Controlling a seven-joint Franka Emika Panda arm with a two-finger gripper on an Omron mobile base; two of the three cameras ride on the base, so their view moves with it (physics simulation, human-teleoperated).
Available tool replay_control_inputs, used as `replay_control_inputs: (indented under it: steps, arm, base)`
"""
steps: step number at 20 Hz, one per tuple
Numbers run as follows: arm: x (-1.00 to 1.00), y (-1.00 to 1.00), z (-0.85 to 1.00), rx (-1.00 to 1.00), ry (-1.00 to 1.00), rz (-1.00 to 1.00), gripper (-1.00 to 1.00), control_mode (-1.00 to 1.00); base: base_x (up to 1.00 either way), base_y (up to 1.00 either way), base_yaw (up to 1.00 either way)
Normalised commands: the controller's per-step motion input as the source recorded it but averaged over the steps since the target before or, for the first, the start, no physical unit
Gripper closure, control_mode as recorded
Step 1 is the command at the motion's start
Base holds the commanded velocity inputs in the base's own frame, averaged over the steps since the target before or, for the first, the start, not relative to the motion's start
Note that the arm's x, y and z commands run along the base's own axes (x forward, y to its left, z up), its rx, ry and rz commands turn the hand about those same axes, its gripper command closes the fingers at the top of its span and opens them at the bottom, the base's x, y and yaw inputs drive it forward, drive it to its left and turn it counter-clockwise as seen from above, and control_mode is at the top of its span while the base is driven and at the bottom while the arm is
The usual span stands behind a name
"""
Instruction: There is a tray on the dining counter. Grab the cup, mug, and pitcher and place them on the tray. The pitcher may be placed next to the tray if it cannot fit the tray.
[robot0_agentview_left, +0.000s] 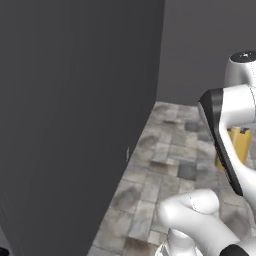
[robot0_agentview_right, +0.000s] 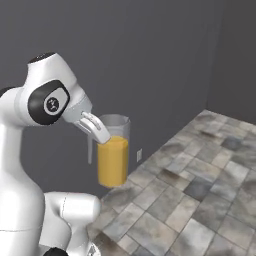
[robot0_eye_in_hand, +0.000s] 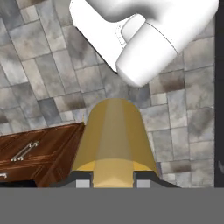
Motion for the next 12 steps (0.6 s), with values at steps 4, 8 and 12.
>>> replay_control_inputs:
  steps: [4,8,12]
  arm:
    - [0.00,0.00,0.00,0.00,0.00,0.00,1.00,1.00]
    - [0.00,0.00,0.00,0.00,0.00,0.00,1.00,1.00]
    - [0.00,0.00,0.00,0.00,0.00,0.00,1.00,1.00]
  base:
    - [1.00,0.07,-0.21]
    - [1.00,0.00,-0.24]
    - [1.00,-0.04,-0.29]
